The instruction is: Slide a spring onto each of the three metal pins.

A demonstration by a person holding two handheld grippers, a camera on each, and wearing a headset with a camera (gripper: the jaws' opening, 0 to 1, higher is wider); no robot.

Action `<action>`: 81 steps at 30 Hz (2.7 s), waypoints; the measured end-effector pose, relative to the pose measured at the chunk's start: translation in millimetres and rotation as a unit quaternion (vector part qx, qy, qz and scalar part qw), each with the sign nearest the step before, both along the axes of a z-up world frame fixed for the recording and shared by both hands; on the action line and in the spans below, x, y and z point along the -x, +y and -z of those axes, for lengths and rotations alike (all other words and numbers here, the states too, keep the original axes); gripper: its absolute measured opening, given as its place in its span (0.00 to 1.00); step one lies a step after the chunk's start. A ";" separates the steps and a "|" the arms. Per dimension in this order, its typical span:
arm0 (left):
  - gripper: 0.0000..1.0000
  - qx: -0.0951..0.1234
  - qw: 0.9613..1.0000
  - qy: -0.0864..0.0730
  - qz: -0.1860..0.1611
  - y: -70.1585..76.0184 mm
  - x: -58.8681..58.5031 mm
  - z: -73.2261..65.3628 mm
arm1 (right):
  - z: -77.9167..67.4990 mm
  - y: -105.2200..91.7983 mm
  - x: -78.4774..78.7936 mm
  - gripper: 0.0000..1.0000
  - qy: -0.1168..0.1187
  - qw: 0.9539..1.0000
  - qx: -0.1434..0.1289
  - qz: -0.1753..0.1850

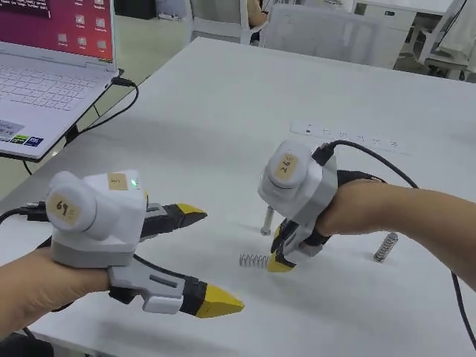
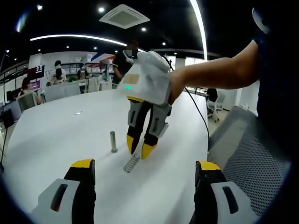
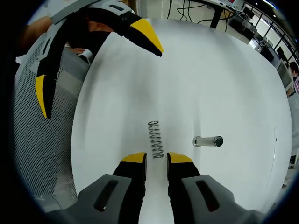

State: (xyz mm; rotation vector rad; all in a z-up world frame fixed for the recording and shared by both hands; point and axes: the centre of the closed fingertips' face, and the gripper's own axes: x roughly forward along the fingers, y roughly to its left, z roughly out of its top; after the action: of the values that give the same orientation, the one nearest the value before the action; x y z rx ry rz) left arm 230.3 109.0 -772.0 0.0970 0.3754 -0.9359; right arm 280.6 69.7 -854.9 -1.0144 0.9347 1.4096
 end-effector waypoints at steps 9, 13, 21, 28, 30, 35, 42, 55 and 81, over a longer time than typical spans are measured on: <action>0.84 0.001 1.000 0.001 -0.006 5.0 0.9 0.7 | 5.7 2.4 0.3 0.14 0.001 1.000 0.007 -0.008; 0.84 0.002 1.000 0.002 -0.006 4.5 1.3 1.6 | 7.0 1.4 -0.6 0.13 -0.001 1.000 0.010 -0.011; 0.83 0.003 1.000 0.003 -0.006 4.2 0.7 2.3 | 7.7 -0.7 1.6 0.08 -0.013 0.999 0.017 -0.034; 0.82 0.000 1.000 0.004 -0.003 2.5 1.4 4.2 | 5.0 0.0 1.2 0.08 -0.020 0.999 0.015 -0.039; 0.82 0.000 1.000 0.004 -0.003 2.4 1.6 4.7 | 1.5 0.1 1.2 0.08 -0.021 0.999 0.012 -0.039; 0.77 -0.003 1.000 0.004 0.002 1.2 1.6 8.1 | -9.8 -3.4 4.0 0.08 -0.021 0.999 0.005 -0.038; 0.70 -0.004 1.000 -0.002 0.015 -4.1 -2.1 6.0 | -28.3 -8.1 11.5 0.08 -0.014 0.999 -0.011 -0.034; 0.47 -0.008 0.999 -0.026 0.045 -17.9 -1.9 1.1 | -55.4 -10.1 33.3 0.08 -0.013 0.998 -0.019 -0.061; 0.07 -0.021 0.995 -0.053 0.087 -33.4 8.1 -3.1 | -71.3 -6.0 52.2 0.08 -0.012 0.995 -0.020 -0.093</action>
State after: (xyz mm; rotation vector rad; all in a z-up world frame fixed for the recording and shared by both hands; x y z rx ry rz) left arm 222.2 75.6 -768.9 0.2192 0.2918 -1.0896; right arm 228.4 63.8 -783.5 -1.1089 0.8085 1.5608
